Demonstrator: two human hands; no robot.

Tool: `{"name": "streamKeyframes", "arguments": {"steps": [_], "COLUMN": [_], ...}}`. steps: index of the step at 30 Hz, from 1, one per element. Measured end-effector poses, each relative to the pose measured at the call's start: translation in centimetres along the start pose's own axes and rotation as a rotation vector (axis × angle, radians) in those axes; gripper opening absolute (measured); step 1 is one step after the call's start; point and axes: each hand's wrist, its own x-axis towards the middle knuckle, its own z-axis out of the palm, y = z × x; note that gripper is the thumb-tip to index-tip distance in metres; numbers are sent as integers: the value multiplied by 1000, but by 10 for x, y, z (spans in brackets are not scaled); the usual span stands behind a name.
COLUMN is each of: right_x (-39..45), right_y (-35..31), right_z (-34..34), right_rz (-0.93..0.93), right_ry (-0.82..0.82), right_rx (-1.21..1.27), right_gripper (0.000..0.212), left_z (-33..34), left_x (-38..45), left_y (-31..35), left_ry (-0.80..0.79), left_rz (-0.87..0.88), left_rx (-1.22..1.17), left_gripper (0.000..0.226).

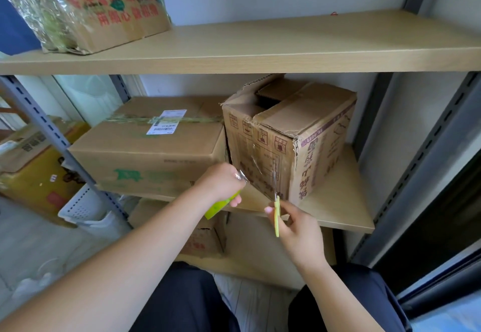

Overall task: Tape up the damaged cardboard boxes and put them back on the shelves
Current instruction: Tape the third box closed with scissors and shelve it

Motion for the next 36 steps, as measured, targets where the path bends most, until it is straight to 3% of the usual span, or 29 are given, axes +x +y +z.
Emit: {"name": "streamKeyframes", "arguments": {"steps": [3,6,9,11,20,24,28,30,33,36], "right_x": [-6,-3,10,18,14,6,1,-7,-9,-9], "right_y": [-7,-7,-6,-5,0,-3,-7,-11,-15,-12], "right_z": [-2,1,5,9,8,6,7,10,10,4], "right_rz": [14,63,115,120,72,62,135,152,185,227], "right_ry": [45,82,79,40,-192,-264,-389,-479,-492,-539], "right_rx": [-75,-118,-161,-172,103,149,362,432,496,580], "right_gripper": [4,26,11,17,22,27,11,13,13,22], "left_z": [8,11,12,13,20,27,37,42,47,48], "left_x": [-4,-9,-12,-13,-14,-17,-20,-21,-20,-18], "left_y": [-5,-7,-10,-12,-12,-9,-8,-8,-9,-4], "left_ry": [5,14,23,29,24,21,13,16,60,234], "left_rz": [27,37,41,39,55,87,101,95,71,90], "left_rx": [-7,-28,-50,-60,-92,-130,-257,-263,-251,-339], "left_gripper": [22,19,15,13,23,13,8,6,9,11]}}
